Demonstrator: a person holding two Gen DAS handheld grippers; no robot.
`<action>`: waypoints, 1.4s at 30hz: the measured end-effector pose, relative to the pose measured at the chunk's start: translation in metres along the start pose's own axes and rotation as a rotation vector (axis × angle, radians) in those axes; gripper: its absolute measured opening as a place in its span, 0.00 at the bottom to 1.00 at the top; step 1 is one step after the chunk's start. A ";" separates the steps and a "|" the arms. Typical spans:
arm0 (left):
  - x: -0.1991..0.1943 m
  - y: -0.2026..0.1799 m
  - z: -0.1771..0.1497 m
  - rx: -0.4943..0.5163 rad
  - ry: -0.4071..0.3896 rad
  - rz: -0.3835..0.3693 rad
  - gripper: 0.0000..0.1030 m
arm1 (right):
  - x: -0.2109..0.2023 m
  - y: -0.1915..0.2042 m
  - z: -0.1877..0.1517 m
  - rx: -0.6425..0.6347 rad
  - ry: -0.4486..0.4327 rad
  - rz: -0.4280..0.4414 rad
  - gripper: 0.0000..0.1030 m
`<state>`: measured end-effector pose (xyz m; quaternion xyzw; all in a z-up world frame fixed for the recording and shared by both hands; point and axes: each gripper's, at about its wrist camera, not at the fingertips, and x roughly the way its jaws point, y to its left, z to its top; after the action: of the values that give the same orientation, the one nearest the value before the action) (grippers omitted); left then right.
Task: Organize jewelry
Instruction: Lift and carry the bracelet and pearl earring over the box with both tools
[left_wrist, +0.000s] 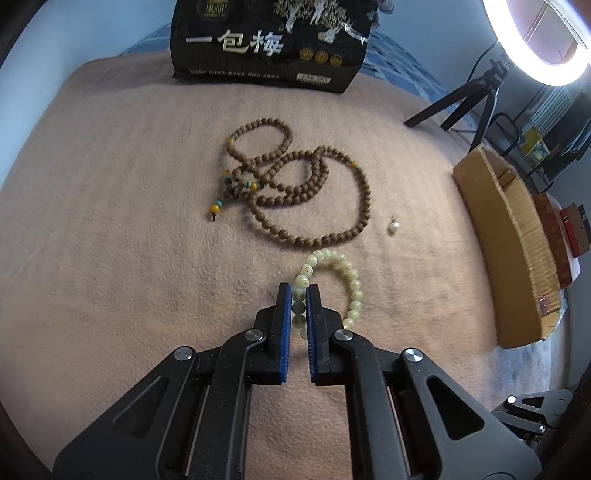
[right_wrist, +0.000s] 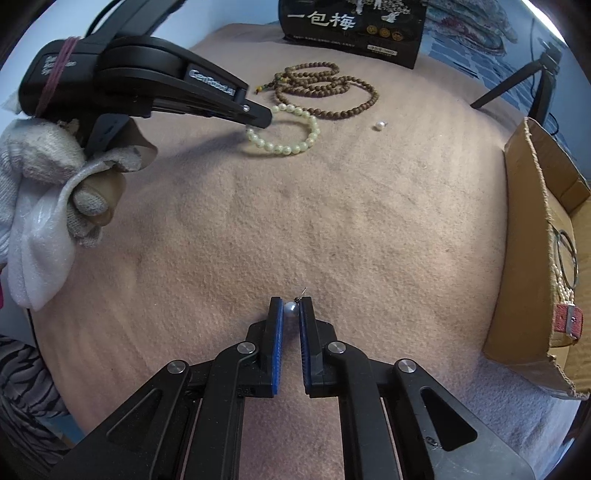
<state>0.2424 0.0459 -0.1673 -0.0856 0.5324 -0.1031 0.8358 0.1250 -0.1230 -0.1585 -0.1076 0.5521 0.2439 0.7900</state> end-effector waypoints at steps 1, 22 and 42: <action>-0.003 -0.001 0.000 -0.001 -0.006 -0.005 0.05 | -0.003 -0.001 0.000 0.003 -0.007 -0.001 0.07; -0.063 -0.048 0.017 0.021 -0.138 -0.121 0.05 | -0.059 -0.041 0.011 0.089 -0.144 -0.006 0.07; -0.069 -0.139 0.027 0.149 -0.177 -0.197 0.05 | -0.116 -0.123 -0.008 0.240 -0.250 -0.090 0.07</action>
<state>0.2269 -0.0690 -0.0611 -0.0839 0.4364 -0.2160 0.8694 0.1487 -0.2637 -0.0662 -0.0058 0.4694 0.1521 0.8698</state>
